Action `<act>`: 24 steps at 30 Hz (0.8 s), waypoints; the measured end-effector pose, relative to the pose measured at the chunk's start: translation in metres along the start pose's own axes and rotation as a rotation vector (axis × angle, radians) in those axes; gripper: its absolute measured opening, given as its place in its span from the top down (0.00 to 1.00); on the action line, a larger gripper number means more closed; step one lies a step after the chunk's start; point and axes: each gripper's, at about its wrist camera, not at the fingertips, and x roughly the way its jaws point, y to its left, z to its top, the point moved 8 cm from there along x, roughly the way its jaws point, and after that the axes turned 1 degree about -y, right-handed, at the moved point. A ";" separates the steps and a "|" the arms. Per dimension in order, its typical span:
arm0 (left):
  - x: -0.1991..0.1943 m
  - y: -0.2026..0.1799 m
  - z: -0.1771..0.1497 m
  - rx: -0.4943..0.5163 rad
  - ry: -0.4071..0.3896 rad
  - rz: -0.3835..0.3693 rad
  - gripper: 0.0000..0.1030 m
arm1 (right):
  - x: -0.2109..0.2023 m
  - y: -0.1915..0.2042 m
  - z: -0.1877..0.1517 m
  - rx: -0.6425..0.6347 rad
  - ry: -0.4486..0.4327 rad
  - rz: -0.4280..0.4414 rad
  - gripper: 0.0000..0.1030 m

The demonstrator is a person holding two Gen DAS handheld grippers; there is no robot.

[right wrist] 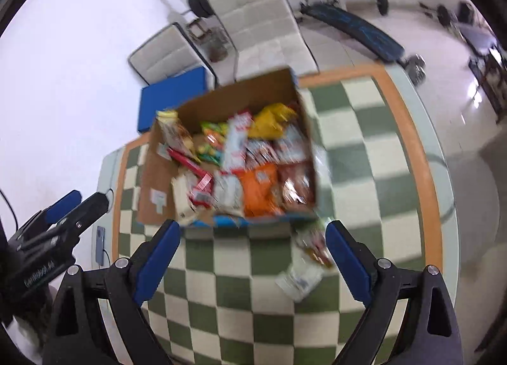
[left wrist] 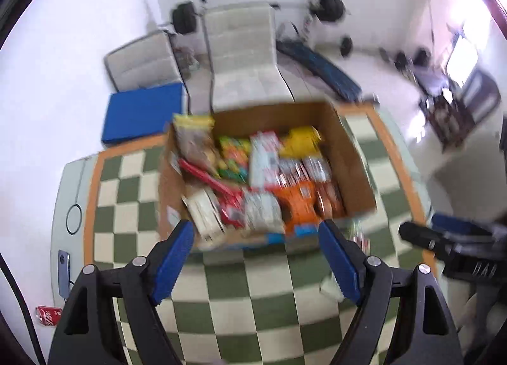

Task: Organize snacks
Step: 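Move both open tools down to the clear pouches beside the box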

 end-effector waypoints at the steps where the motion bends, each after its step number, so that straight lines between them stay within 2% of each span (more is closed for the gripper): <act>1: 0.014 -0.014 -0.014 0.026 0.040 -0.008 0.22 | 0.001 -0.010 -0.008 0.014 0.016 -0.012 0.08; 6: 0.078 -0.074 -0.067 0.124 0.226 -0.110 0.22 | 0.025 -0.080 -0.055 0.095 0.112 -0.096 0.08; 10: 0.123 -0.119 -0.096 0.216 0.319 -0.131 0.22 | 0.050 -0.130 -0.089 0.162 0.178 -0.128 0.08; 16: 0.175 -0.164 -0.119 0.278 0.398 -0.137 0.23 | 0.072 -0.172 -0.115 0.190 0.224 -0.173 0.08; 19: 0.192 -0.180 -0.124 0.273 0.426 -0.148 0.23 | 0.078 -0.184 -0.122 0.187 0.231 -0.176 0.08; 22: 0.203 -0.192 -0.128 0.289 0.441 -0.138 0.22 | 0.083 -0.193 -0.123 0.188 0.238 -0.184 0.08; 24: 0.203 -0.202 -0.125 0.305 0.420 -0.138 0.21 | 0.087 -0.197 -0.124 0.193 0.241 -0.189 0.08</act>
